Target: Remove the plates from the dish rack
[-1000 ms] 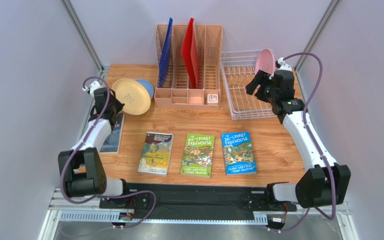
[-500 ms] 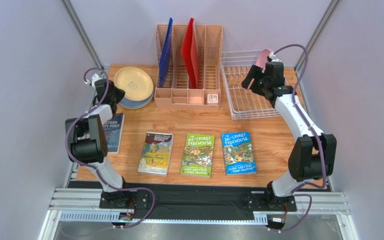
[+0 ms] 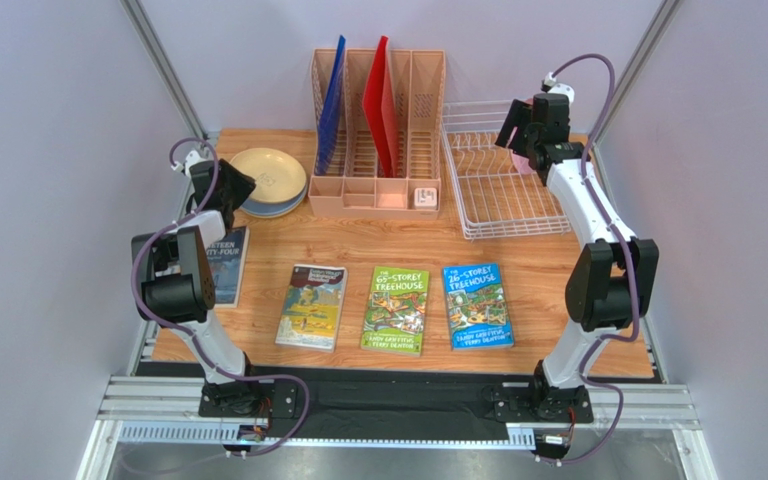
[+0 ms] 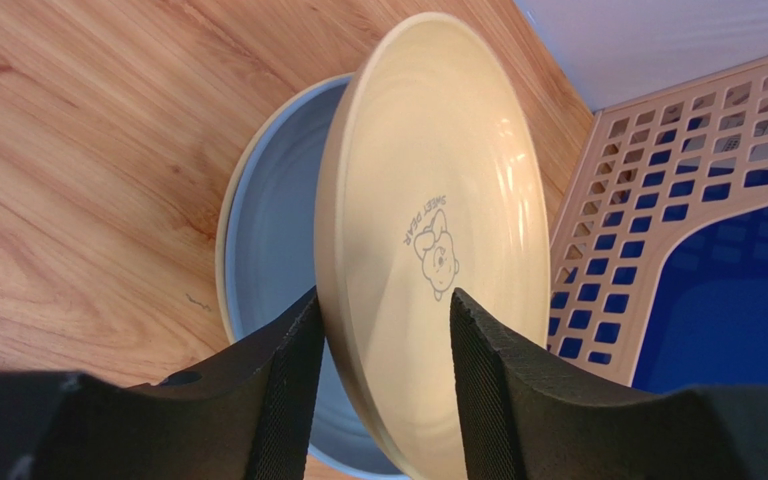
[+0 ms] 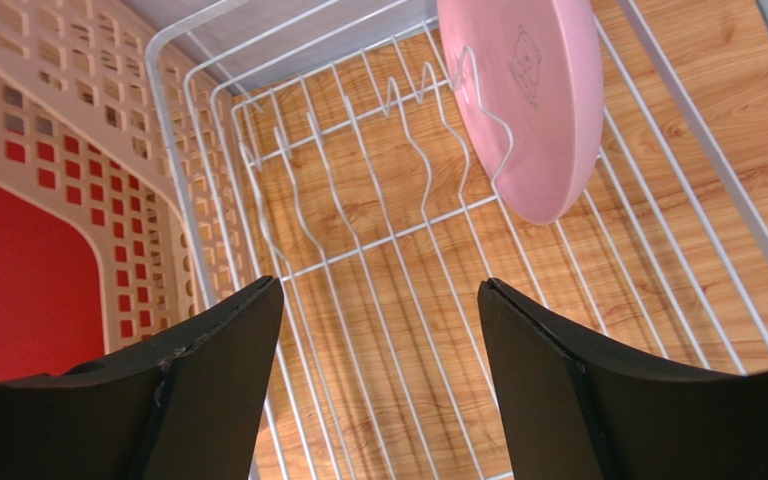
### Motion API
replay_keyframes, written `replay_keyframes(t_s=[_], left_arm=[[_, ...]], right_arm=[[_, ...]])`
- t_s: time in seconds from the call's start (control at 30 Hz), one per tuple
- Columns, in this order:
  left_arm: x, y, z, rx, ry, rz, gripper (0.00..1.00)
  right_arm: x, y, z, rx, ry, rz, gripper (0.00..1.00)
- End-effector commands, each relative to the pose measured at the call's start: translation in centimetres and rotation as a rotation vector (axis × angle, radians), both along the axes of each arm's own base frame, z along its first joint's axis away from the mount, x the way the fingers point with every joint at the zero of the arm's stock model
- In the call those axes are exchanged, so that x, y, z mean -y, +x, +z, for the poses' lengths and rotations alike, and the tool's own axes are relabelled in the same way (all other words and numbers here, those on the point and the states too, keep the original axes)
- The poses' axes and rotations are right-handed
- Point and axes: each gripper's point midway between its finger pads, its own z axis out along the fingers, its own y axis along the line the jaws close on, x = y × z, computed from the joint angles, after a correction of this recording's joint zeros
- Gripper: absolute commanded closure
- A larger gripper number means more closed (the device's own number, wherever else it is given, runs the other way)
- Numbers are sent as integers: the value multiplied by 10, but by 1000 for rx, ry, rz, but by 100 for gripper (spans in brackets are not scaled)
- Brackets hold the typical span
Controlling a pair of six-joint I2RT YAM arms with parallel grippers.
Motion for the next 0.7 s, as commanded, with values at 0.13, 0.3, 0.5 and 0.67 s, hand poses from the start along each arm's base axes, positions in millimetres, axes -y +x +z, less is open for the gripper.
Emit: replay_keyframes(t_s=[0.13,0.3,0.5,0.67], left_arm=[[1,-5,12,24,25,-26,32],[8,-11,18,35,28,-72,25],[20,-16,31,39,16,-134,18],[23,-26,45,43,33,-149,15]], right_arm=[[38,36,3,2,-148,-93,23],[58,51,10,19,-237,-163,23],[82,67,9,11,-349,-232,23],[97,79,0,6,-365,-260,22]])
